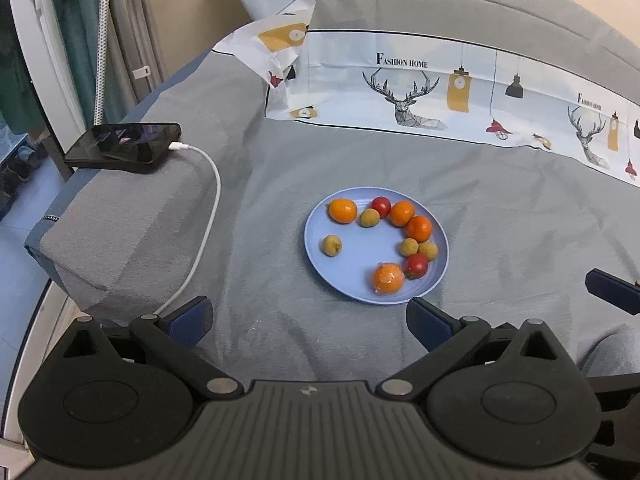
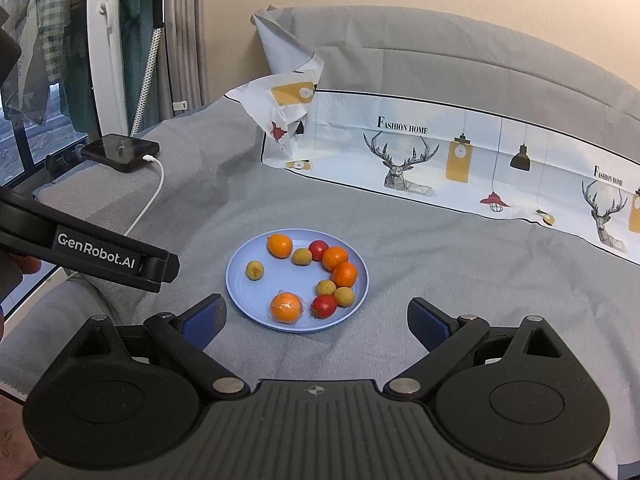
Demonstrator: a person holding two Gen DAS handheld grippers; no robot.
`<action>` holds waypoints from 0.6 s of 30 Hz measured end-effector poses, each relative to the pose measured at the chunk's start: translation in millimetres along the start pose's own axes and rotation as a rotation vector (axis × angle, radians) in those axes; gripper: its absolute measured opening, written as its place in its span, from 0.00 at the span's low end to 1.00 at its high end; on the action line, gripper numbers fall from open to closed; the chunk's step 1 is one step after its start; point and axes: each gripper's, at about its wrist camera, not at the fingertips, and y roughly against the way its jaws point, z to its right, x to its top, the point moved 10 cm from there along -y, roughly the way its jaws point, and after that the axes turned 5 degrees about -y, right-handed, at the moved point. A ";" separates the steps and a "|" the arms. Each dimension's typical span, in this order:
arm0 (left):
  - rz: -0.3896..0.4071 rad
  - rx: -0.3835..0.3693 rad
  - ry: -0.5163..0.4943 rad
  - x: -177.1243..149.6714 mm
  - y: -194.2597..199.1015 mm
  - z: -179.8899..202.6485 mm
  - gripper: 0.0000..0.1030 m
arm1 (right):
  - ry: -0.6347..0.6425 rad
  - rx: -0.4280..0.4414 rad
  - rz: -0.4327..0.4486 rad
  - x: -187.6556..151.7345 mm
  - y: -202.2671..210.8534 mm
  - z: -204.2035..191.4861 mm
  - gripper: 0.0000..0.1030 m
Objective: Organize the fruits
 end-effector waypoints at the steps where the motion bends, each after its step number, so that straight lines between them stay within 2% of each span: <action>1: 0.002 0.007 -0.004 0.1 0.0 -0.4 1.00 | 0.000 -0.001 0.000 -0.3 -0.6 -0.1 0.94; 18: -0.011 0.017 -0.034 -0.4 -6.8 5.0 1.00 | -0.003 -0.008 -0.012 -3.2 -7.3 1.6 0.94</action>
